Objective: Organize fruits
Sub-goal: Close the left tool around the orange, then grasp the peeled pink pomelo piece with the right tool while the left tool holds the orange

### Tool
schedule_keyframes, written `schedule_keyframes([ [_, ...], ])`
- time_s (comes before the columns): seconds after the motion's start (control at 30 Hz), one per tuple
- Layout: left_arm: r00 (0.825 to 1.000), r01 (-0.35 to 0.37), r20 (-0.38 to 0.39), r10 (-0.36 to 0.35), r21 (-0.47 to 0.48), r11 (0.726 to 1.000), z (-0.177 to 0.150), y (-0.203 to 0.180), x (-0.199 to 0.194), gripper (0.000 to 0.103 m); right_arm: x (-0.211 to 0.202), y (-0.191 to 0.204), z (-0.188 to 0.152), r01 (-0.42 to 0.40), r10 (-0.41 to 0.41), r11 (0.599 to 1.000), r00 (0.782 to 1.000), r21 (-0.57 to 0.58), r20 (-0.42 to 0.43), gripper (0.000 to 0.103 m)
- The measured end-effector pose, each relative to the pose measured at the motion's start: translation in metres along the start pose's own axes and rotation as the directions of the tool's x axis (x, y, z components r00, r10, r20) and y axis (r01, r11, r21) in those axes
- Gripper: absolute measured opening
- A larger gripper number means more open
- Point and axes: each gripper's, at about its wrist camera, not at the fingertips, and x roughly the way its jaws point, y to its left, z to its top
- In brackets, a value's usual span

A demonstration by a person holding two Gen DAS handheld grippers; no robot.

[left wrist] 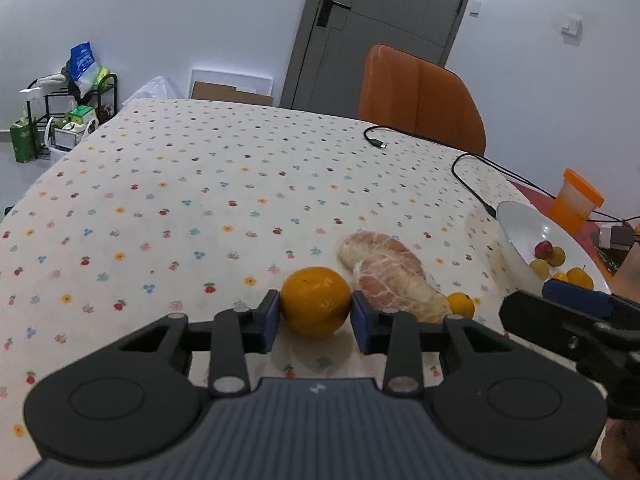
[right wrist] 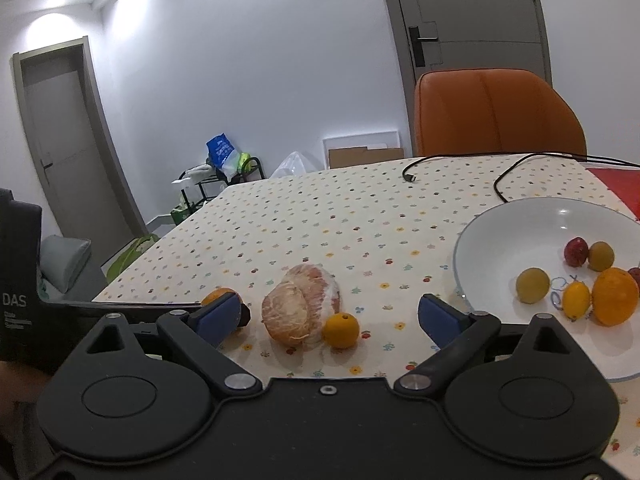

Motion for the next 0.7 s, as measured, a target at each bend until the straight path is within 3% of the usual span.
schedule_keyframes([
  [0.7,0.999,-0.023,0.034,0.026,-0.086,0.996,0.004,0.045,-0.023,0.036,0.029,0.032,0.005,-0.029,0.027,0.998,0.999,-0.061,-0.036,0.076],
])
